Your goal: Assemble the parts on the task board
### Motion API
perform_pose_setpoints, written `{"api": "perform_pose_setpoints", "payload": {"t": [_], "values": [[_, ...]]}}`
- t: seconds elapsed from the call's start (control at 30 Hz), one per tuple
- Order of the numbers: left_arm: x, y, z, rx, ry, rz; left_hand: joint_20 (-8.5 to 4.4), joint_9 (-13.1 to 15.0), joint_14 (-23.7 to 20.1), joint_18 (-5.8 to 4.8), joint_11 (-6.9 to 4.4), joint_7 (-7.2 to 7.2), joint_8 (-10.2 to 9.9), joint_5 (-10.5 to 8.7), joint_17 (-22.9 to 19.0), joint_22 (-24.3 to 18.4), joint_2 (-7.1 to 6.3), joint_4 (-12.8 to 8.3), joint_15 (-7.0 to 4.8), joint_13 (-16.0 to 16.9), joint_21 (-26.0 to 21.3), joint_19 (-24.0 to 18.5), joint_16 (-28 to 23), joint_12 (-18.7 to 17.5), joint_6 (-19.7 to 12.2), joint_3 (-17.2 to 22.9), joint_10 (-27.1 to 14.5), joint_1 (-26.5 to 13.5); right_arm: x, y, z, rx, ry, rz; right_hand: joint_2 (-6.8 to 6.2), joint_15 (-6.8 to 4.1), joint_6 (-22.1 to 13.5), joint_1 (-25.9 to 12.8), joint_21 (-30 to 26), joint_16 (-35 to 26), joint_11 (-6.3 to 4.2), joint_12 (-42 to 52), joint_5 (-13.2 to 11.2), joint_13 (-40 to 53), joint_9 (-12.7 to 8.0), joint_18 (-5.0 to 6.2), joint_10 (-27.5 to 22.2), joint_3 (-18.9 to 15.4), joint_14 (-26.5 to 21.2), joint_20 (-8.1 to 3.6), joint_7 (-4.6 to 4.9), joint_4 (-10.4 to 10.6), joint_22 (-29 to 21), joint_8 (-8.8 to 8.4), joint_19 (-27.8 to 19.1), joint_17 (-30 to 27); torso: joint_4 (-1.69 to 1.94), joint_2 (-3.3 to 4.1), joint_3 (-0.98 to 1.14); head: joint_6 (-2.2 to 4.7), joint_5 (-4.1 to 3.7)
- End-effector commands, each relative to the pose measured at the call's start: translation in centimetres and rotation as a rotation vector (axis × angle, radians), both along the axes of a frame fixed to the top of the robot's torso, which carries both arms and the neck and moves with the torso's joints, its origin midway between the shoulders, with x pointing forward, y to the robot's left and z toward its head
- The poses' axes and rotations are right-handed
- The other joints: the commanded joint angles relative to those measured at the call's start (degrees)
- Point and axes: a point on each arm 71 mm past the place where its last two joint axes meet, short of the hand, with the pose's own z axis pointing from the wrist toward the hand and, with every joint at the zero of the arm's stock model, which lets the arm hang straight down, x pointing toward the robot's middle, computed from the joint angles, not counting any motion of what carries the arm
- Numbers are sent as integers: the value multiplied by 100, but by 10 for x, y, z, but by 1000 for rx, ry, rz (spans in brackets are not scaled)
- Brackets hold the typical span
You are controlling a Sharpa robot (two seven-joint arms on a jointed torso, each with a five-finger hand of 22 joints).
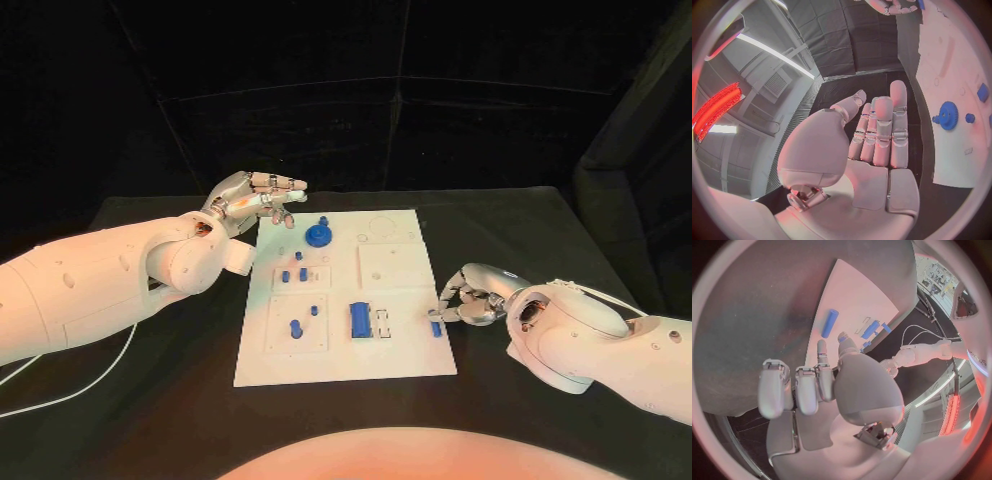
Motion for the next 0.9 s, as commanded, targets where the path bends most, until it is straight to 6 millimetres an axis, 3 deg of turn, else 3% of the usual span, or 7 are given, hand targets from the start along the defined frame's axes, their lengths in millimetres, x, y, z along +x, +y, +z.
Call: {"api": "perform_pose_setpoints", "payload": {"t": [0.03,0.23,0.53,0.63,0.77,0.9], "values": [[0,-1,1,-12,-3,-10,24,6,-50,78,-5,-10,13,13,-7,-9,29,10,3,5,-27,8,-26,27,-34,-30,-26,44,0,3,-3,-66,14,26,-1,0,38,-69,-35,-21,15,-28,35,932,5,-58,193,-29,441,18,8,2,175,28,107,742,-2,-2,6,-1,3],[-1,0,0,-10,-1,-9,24,6,-50,78,-5,-10,13,13,-7,-9,29,10,3,5,-27,8,-26,27,-34,-30,-26,44,0,8,-7,-91,30,40,-6,-1,39,-71,-36,-22,14,-27,35,933,6,-58,194,-35,440,17,7,2,174,29,107,740,1,2,-10,-14,-9],[-1,1,-1,-9,1,-10,24,6,-50,78,-5,-10,13,13,-7,-9,29,10,3,5,-27,8,-26,27,-34,-30,-26,44,0,12,-11,-142,42,63,-14,-9,41,-7,-41,-29,6,-50,44,921,20,-57,184,-46,437,10,-1,-43,170,32,103,729,6,-2,-6,-32,-4],[-1,1,-1,-9,1,-10,24,6,-50,78,-5,-10,13,13,-7,-9,29,10,3,5,-27,8,-26,27,-34,-30,-26,44,0,16,-12,-156,40,79,-32,-19,54,153,-39,-30,-3,-54,-5,922,39,-59,183,-36,438,1,-8,-160,179,40,104,732,6,-2,-7,-30,0],[-1,1,-1,-8,2,-10,24,6,-50,78,-5,-10,13,13,-7,-9,29,10,3,5,-27,8,-26,27,-34,-30,-26,44,0,21,-13,-178,25,98,-4,-26,63,399,-27,-26,-10,-59,-255,923,56,-66,182,29,441,-9,-11,-341,206,36,112,748,7,1,-6,-29,6],[-1,1,-1,-8,3,-10,24,6,-50,78,-5,-10,13,13,-7,-9,29,10,3,5,-27,8,-26,27,-34,-30,-26,44,0,25,-12,-197,9,113,26,-28,67,534,-21,-24,-12,-68,-297,921,59,-69,178,89,442,-12,-13,-449,219,22,116,756,0,1,-10,-32,-4]]}}
